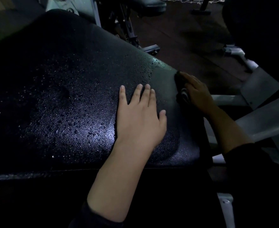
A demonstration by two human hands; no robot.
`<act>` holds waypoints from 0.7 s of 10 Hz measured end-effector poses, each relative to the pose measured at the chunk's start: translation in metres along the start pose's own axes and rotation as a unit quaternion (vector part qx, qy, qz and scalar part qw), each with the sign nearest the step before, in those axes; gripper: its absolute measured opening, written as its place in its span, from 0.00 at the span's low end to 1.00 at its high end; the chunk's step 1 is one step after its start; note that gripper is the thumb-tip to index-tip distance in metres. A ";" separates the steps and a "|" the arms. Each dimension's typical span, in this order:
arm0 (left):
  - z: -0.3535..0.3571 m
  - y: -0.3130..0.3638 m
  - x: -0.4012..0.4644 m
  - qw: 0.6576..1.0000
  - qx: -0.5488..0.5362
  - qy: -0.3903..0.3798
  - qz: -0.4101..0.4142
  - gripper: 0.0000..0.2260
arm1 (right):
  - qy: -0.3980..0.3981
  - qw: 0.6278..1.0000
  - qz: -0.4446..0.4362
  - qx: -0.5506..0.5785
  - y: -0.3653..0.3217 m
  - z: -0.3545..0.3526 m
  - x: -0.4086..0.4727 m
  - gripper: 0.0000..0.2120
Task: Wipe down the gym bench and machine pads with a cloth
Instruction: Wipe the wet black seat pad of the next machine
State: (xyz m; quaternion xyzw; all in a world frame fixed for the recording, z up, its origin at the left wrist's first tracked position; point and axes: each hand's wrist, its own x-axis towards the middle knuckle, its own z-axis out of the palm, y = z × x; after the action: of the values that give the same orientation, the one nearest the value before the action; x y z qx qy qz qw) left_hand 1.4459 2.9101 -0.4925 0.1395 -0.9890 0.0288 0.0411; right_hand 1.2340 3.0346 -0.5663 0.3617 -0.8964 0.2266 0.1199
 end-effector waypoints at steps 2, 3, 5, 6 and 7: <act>-0.002 0.001 0.001 1.000 0.005 -0.005 -0.001 0.29 | 0.027 0.996 -0.011 0.090 -0.046 -0.018 -0.060 0.24; -0.001 0.001 0.001 1.000 0.004 -0.002 -0.002 0.29 | 0.015 0.996 -0.009 0.086 -0.080 -0.023 -0.052 0.25; 0.001 0.001 0.001 1.000 0.002 0.001 -0.005 0.29 | -0.038 0.996 0.034 0.070 -0.058 -0.007 0.014 0.22; -0.001 0.001 0.000 1.000 0.001 0.003 -0.004 0.29 | -0.032 0.989 0.092 0.110 -0.025 -0.002 0.026 0.24; -0.002 0.001 -0.001 1.000 0.000 -0.002 -0.004 0.29 | -0.006 0.969 0.160 0.188 -0.008 -0.002 0.003 0.22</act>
State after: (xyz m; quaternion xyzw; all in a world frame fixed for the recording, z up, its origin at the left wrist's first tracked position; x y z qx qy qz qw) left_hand 1.4468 2.9111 -0.4903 0.1437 -0.9884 0.0284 0.0395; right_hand 1.2378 3.0283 -0.5608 0.2307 -0.8847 0.4050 0.0065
